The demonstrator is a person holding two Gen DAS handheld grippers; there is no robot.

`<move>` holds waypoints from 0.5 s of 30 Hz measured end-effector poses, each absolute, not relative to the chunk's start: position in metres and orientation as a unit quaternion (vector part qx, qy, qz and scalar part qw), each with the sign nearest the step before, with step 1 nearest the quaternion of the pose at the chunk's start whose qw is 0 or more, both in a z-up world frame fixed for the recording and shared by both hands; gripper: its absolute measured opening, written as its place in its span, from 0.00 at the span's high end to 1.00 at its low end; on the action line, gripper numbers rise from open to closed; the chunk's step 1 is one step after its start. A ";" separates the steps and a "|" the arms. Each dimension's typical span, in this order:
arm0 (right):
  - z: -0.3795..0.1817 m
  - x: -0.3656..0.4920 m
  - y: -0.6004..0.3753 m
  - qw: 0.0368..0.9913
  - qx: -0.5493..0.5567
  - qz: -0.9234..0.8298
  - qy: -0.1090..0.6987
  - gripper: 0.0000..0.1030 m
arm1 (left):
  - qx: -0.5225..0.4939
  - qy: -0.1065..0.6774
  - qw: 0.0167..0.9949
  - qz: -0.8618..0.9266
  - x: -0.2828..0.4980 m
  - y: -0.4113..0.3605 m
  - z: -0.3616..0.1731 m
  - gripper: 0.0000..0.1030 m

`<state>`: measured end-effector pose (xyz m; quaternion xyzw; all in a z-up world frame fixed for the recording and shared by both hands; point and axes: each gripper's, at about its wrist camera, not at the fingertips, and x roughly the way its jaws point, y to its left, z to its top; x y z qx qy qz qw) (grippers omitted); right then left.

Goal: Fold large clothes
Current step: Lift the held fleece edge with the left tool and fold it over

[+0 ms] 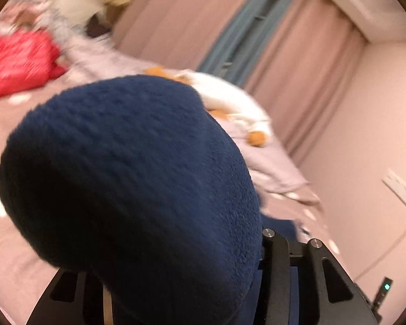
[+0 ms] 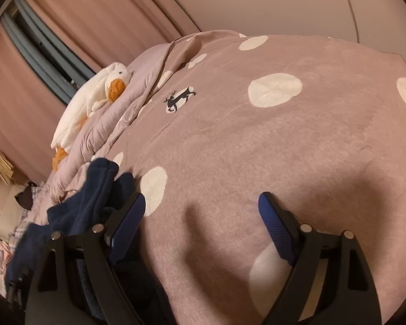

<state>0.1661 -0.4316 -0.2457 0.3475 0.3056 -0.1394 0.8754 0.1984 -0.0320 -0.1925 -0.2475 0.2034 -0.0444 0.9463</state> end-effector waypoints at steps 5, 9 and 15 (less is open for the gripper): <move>-0.234 0.142 -0.457 0.872 0.371 -0.168 0.272 0.15 | -0.179 0.206 0.952 -0.139 0.190 -0.113 -0.165 0.56; -0.226 0.127 -0.470 0.874 0.363 -0.197 0.255 0.15 | -0.101 0.212 0.956 -0.176 0.179 -0.180 -0.173 0.56; -0.229 0.121 -0.481 0.869 0.369 -0.201 0.260 0.15 | 0.097 0.274 0.946 -0.147 0.198 -0.250 -0.225 0.12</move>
